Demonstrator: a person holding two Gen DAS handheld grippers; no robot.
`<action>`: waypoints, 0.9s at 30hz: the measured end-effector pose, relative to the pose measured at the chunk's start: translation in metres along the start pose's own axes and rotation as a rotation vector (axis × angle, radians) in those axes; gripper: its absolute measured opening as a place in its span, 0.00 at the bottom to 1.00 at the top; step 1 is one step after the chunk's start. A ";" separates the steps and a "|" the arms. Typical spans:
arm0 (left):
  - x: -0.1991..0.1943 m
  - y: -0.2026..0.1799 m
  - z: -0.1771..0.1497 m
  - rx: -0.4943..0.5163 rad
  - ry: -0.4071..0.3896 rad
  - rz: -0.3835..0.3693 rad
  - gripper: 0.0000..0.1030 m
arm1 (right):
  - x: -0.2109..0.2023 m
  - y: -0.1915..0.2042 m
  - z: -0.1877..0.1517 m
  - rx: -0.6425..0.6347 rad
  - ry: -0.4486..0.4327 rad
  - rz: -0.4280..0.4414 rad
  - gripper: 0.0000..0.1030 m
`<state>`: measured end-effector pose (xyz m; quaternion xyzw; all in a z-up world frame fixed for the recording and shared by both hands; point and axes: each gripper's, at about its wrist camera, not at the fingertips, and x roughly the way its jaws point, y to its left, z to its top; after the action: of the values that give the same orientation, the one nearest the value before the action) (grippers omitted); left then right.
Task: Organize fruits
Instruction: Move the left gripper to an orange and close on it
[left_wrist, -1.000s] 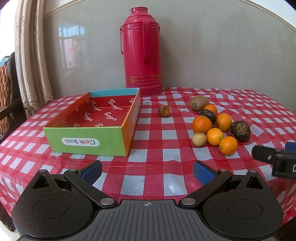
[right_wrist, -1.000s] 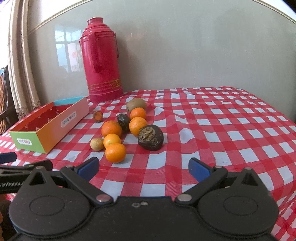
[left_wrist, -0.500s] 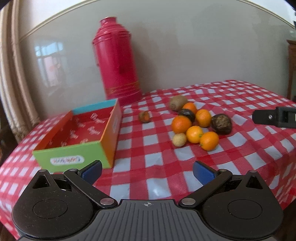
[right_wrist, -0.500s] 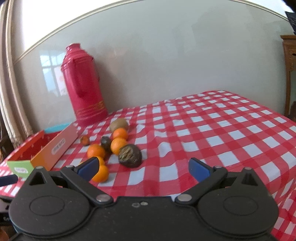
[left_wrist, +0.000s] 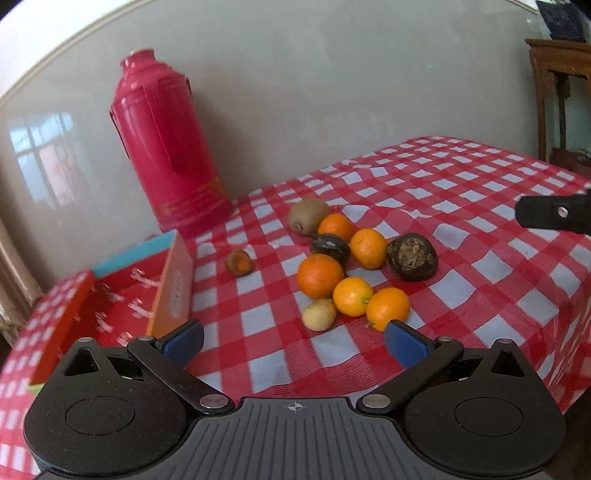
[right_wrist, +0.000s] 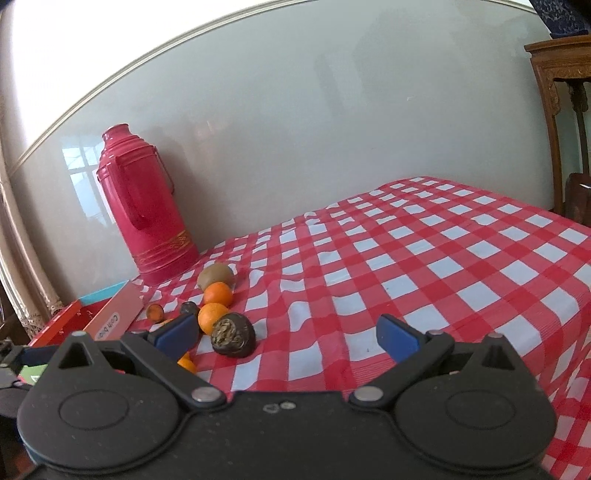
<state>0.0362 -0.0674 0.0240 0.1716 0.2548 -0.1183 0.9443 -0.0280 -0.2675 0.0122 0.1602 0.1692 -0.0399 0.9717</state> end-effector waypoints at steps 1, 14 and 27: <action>0.002 0.000 -0.002 -0.018 0.004 -0.013 1.00 | 0.000 -0.001 0.000 0.001 -0.001 -0.002 0.95; 0.016 -0.025 -0.004 -0.205 -0.014 -0.063 0.98 | -0.001 -0.016 0.003 0.054 -0.022 -0.008 0.95; 0.037 -0.050 -0.006 -0.270 0.037 -0.018 0.38 | -0.003 -0.027 0.004 0.081 -0.035 -0.050 0.95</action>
<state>0.0494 -0.1154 -0.0132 0.0427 0.2872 -0.0880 0.9529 -0.0334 -0.2941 0.0089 0.1945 0.1545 -0.0740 0.9658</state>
